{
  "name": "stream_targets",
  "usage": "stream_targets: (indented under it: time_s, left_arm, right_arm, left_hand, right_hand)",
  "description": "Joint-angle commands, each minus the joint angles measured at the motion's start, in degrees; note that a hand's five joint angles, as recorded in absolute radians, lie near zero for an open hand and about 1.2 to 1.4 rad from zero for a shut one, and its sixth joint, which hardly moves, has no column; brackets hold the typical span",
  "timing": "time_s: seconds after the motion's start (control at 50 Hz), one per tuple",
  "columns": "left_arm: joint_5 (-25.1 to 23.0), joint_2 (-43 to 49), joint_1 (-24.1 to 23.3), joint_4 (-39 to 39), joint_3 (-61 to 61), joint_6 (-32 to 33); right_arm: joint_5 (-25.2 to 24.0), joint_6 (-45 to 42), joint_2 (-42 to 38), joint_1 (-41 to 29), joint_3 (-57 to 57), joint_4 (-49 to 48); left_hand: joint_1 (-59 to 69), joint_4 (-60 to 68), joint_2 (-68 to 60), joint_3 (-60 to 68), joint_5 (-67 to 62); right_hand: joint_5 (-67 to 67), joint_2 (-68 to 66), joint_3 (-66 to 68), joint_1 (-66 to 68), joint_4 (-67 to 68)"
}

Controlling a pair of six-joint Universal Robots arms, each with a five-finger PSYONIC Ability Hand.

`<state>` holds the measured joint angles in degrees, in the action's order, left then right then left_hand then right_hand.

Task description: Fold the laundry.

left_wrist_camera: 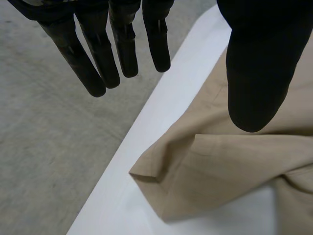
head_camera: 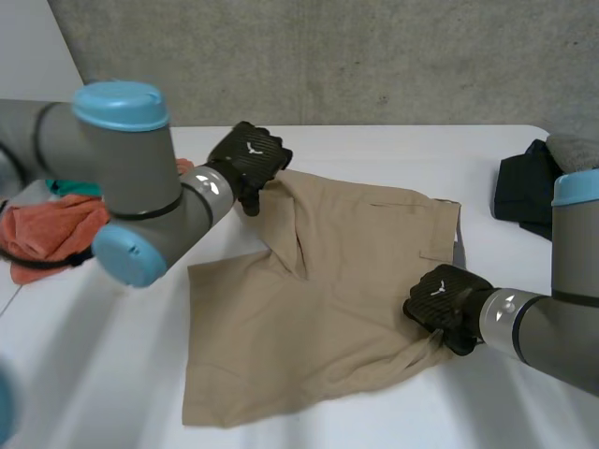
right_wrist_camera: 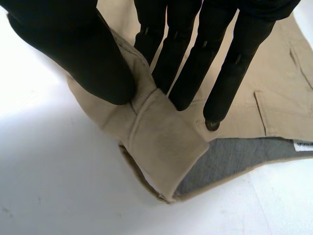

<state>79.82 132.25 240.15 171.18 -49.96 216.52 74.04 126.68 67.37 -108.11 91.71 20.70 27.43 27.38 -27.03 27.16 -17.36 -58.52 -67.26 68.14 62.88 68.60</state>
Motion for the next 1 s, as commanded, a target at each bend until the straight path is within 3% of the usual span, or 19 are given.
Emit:
stream_targets:
  time_s: [0.02,0.12,0.18,0.22,0.24,0.26,0.28,0.34,0.36,0.42,0.56,0.64,0.66,0.68,0.76,0.82,0.86,1.0]
  left_arm:
    - [-5.2,22.5,2.3,-14.7,28.5,9.3]
    - [-5.6,30.9,4.2,-17.2,37.8,18.6]
    - [-6.3,32.5,4.7,-17.0,38.9,20.1]
    - [-7.0,32.7,4.6,-16.4,38.7,19.5]
    - [-7.0,32.7,4.6,-16.0,38.6,19.4]
    - [-6.4,32.2,4.5,-14.9,38.3,19.1]
    - [-5.6,31.7,4.4,-14.5,37.9,18.9]
    - [3.3,27.9,4.2,-12.0,33.6,16.8]
    - [8.5,25.5,4.2,-10.6,30.4,15.1]
    - [16.0,21.4,4.3,-7.1,23.1,12.9]
    - [17.2,17.4,4.5,-5.8,15.3,12.6]
    - [16.7,16.9,3.9,-6.9,16.6,11.9]
    - [15.5,16.4,3.8,-6.5,17.3,11.0]
    - [14.3,16.1,3.7,-6.1,17.5,10.2]
    - [4.8,15.8,3.6,-4.2,19.0,4.4]
    - [-3.1,16.4,3.4,-4.0,20.8,1.4]
    - [-5.6,17.2,3.3,-4.6,21.9,0.6]
    - [-7.0,25.0,3.4,-8.7,31.1,5.1]
  right_arm:
    - [1.2,3.3,1.4,-1.0,3.6,-6.0]
    - [1.9,3.4,1.6,-1.1,5.6,-8.3]
    - [1.9,3.5,1.6,-1.0,6.0,-9.1]
    - [1.9,3.5,1.6,-0.8,6.0,-9.4]
    - [1.9,3.5,1.6,-0.8,6.0,-9.5]
    - [1.9,3.5,1.6,-0.7,6.0,-9.5]
    - [1.9,3.5,1.6,-0.7,6.0,-9.6]
    - [2.0,3.5,1.6,-0.5,6.0,-9.8]
    - [2.0,3.4,1.8,-0.6,6.0,-9.8]
    - [2.1,3.5,2.1,-0.7,6.3,-9.8]
    - [2.0,3.5,2.4,-1.3,6.7,-9.8]
    - [2.2,3.4,2.5,-1.7,6.7,-9.8]
    - [2.3,3.3,2.6,-1.7,6.7,-9.8]
    - [2.4,3.3,2.8,-1.8,6.9,-9.8]
    - [2.6,3.5,3.7,-1.8,7.3,-9.8]
    - [2.5,3.5,4.3,-1.6,7.4,-9.9]
    - [2.5,3.5,4.4,-1.4,7.5,-10.1]
    - [2.5,3.5,4.2,-0.9,7.5,-11.0]
  left_hand:
    - [5.1,5.2,-5.6,5.4,-5.2]
    - [3.5,3.5,-3.9,3.7,-3.5]
    - [4.6,4.7,-5.0,4.9,-4.7]
    - [24.0,24.1,-24.4,24.3,-24.1]
    - [42.6,42.7,-43.0,42.9,-42.7]
    - [52.5,52.5,-52.9,52.7,-52.5]
    - [52.6,52.6,-53.0,52.8,-52.6]
    - [52.6,52.6,-53.0,52.8,-52.6]
    - [52.6,52.6,-53.0,52.8,-52.6]
    - [52.6,52.6,-53.0,52.8,-52.6]
    - [52.6,52.6,-53.0,52.8,-52.6]
    - [51.9,52.0,-52.3,52.2,-52.0]
    - [23.4,23.5,-23.8,23.7,-23.5]
    - [11.5,11.5,-11.9,11.8,-11.6]
    - [-2.9,-2.8,2.5,-2.6,2.8]
    - [-4.9,-4.9,4.5,-4.7,4.9]
    - [-4.9,-4.9,4.5,-4.7,4.9]
    - [4.3,4.3,-4.7,4.6,-4.4]
  right_hand:
    - [-11.5,-12.7,11.9,17.1,11.4]
    - [-11.5,-12.7,11.9,17.1,11.4]
    - [-11.5,-12.7,11.9,17.1,11.4]
    - [-11.5,-12.7,11.9,17.1,11.4]
    - [-11.5,-12.7,11.9,17.1,11.4]
    - [-11.5,-12.7,11.9,17.1,11.4]
    - [-11.5,-12.7,11.9,17.1,11.4]
    - [-11.5,-12.7,11.9,17.1,11.4]
    - [-11.5,-12.7,11.9,17.1,11.4]
    - [-11.5,-12.7,11.9,17.1,11.4]
    - [-11.5,-12.7,11.9,17.1,11.4]
    - [-11.5,-12.7,11.9,17.1,11.4]
    - [-11.5,-12.7,11.9,17.1,11.4]
    - [-11.5,-12.7,11.9,17.1,11.4]
    - [-11.5,-12.7,11.9,17.1,11.4]
    - [-11.5,-12.7,11.9,17.1,11.4]
    - [-11.5,-12.7,11.9,17.1,11.4]
    - [-11.5,-12.7,11.9,17.1,11.4]
